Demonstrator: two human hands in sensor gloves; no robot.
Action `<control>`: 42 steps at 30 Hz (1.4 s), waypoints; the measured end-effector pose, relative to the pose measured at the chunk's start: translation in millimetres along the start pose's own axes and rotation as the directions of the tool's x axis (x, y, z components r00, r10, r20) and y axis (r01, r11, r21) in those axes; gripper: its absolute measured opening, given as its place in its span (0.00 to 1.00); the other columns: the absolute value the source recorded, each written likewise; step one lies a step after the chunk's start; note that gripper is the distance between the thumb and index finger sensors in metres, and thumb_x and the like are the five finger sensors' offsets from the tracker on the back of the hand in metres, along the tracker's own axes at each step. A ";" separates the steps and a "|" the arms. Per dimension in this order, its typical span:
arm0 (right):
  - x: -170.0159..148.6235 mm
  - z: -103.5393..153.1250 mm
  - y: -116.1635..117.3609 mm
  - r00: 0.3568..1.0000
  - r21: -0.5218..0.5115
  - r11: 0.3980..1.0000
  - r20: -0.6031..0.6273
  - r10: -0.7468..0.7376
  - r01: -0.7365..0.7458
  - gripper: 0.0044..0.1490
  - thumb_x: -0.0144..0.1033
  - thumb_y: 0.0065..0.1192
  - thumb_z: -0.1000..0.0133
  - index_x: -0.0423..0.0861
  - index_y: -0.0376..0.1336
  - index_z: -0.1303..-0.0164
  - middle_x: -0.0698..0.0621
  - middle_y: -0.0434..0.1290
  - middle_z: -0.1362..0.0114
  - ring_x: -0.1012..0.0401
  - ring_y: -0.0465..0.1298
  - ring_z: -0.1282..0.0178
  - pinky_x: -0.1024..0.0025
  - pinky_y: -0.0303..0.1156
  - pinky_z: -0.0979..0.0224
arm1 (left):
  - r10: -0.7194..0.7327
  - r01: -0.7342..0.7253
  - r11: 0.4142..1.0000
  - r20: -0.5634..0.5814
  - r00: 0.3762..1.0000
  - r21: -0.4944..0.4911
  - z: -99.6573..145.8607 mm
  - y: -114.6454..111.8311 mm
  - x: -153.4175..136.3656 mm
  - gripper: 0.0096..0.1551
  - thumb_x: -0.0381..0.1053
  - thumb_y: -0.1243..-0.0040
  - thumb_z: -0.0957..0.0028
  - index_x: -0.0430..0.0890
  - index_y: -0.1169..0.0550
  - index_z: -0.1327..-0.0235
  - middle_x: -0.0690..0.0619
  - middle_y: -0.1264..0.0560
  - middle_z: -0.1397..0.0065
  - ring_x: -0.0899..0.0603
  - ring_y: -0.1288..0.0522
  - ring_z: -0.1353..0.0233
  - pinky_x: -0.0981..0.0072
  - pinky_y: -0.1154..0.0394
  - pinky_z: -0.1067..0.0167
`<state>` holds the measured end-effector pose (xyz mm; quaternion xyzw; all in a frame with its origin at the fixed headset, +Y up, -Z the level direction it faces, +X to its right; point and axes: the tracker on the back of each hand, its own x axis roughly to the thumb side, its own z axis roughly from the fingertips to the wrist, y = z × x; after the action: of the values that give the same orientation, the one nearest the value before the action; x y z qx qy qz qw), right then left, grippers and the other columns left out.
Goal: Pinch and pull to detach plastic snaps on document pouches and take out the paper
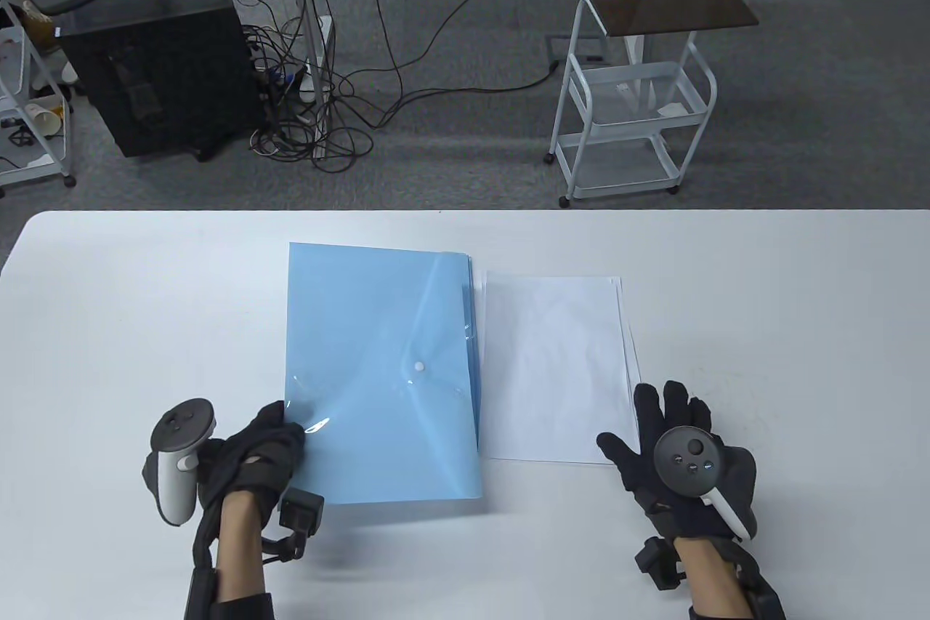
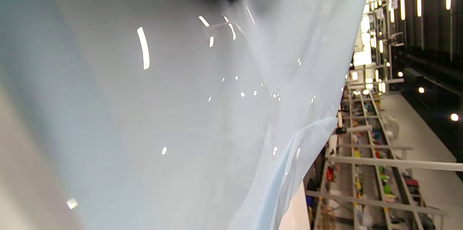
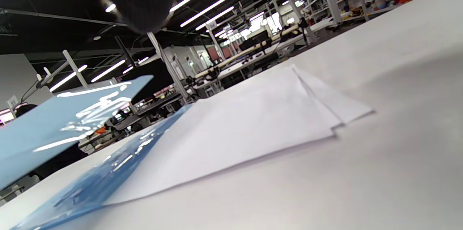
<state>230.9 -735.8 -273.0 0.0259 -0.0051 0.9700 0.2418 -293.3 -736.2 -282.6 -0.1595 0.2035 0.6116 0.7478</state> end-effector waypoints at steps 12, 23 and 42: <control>-7.5 -2.5 1.3 0.999 0.021 0.999 -0.013 -0.031 0.032 0.56 0.62 0.56 0.39 0.39 0.45 0.12 0.24 0.42 0.10 0.21 0.44 0.20 0.14 0.46 0.34 | -0.007 0.006 1.000 -0.077 0.997 -0.007 -58.2 -8.9 2.4 0.27 0.39 0.48 0.40 0.45 0.33 0.25 0.46 0.21 0.37 0.41 0.16 0.51 0.51 0.18 0.52; -8.0 -6.6 5.9 1.000 0.038 0.999 -0.016 -0.021 0.021 0.56 0.62 0.56 0.39 0.39 0.45 0.12 0.24 0.42 0.10 0.21 0.44 0.20 0.14 0.46 0.34 | -0.050 0.049 0.999 -0.125 0.991 -0.010 -83.1 -20.0 -2.3 0.29 0.41 0.47 0.39 0.45 0.35 0.23 0.45 0.21 0.37 0.40 0.16 0.50 0.51 0.18 0.50; -6.1 -3.7 5.1 1.000 0.008 1.000 0.001 -0.025 0.025 0.56 0.62 0.56 0.39 0.39 0.45 0.12 0.24 0.41 0.10 0.21 0.42 0.20 0.14 0.45 0.34 | -0.621 0.621 0.755 -0.077 0.780 0.212 -22.6 -34.0 26.9 0.48 0.61 0.42 0.40 0.47 0.50 0.15 0.39 0.48 0.12 0.19 0.41 0.21 0.27 0.35 0.33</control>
<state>233.8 -743.1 -277.0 0.0277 -0.0010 0.9669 0.2537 -257.9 -731.2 -316.0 -0.1323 0.2077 0.3018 0.9210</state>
